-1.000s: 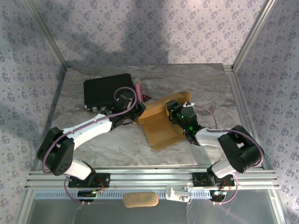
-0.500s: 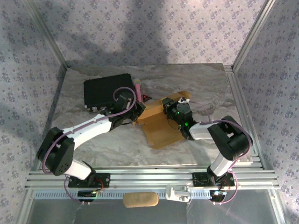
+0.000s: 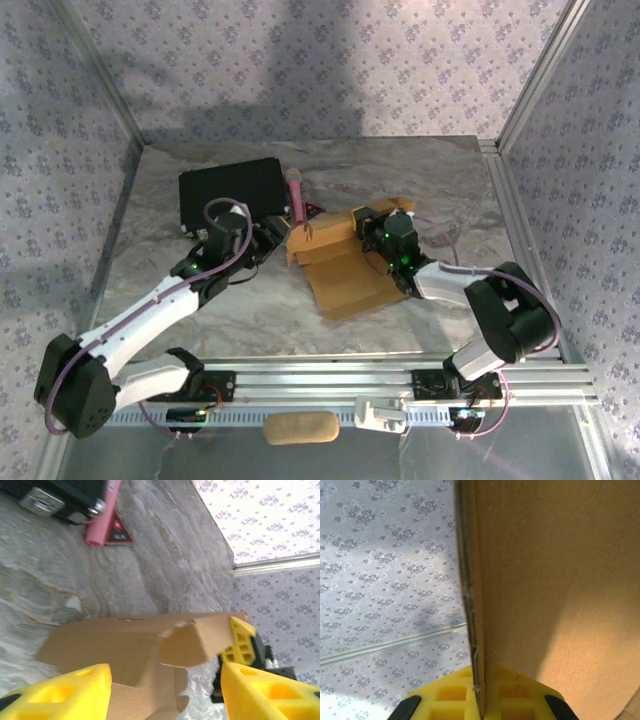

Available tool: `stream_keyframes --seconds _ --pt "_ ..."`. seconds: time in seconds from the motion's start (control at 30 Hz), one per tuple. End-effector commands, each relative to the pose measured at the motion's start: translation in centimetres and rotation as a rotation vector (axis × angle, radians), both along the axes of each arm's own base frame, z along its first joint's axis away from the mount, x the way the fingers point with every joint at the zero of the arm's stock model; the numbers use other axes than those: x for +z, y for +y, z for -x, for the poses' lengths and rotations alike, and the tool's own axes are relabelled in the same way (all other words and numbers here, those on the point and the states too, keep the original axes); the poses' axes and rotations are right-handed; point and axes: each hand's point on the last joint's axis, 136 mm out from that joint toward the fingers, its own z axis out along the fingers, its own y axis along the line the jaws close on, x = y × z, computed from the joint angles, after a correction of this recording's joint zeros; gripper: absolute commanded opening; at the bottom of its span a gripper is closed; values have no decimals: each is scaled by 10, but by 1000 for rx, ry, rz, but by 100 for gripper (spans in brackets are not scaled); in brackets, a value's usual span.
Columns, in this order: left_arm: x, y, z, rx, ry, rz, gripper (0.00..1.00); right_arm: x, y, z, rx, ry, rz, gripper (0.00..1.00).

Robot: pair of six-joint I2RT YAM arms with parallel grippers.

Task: Fold the paper box

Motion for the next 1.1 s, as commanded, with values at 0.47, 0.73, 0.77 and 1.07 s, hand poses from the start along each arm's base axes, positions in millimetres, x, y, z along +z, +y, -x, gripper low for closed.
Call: stream_keyframes --seconds 0.47,0.73,0.77,1.07 --pt "-76 -11 -7 -142 13 12 25 34 -49 25 -98 198 20 0" --pt "-59 -34 -17 -377 -125 -174 25 12 -44 22 -73 144 59 0" --pt "-63 -37 -18 -404 -121 -191 25 8 -44 20 -70 142 63 0" --pt "-89 -39 -11 -525 -190 -354 25 -7 -31 15 -7 142 82 0"
